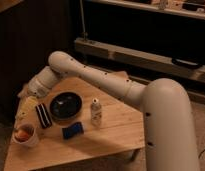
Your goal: Push the ceramic bowl across the table
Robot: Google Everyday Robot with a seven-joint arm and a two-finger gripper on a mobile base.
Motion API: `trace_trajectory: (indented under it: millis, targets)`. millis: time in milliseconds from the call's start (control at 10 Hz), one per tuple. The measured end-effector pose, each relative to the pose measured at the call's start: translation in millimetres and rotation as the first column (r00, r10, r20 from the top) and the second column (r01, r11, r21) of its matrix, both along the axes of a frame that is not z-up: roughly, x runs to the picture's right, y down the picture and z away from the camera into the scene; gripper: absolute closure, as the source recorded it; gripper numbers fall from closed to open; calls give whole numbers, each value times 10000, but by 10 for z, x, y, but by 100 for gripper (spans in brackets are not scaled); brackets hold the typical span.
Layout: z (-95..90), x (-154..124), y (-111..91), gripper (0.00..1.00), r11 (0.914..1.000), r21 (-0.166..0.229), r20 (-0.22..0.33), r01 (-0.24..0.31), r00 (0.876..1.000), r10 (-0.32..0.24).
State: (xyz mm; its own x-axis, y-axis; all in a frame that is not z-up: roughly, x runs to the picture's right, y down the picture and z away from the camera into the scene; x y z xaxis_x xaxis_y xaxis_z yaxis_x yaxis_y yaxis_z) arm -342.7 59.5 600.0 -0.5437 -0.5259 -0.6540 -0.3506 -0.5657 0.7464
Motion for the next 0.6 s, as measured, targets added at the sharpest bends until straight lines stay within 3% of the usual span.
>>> trace_trajectory:
  millis: [200, 300, 400, 600]
  targets:
    - [0, 3, -19, 20, 10000, 92, -37, 4, 10000, -4]
    - [12, 9, -73, 20, 9991, 423, -236, 65, 9997, -55]
    - [-7, 23, -211, 20, 9944, 1025, -744, 258, 9971, -182]
    - [65, 167, -514, 20, 9765, 2023, -1966, 740, 9799, -336]
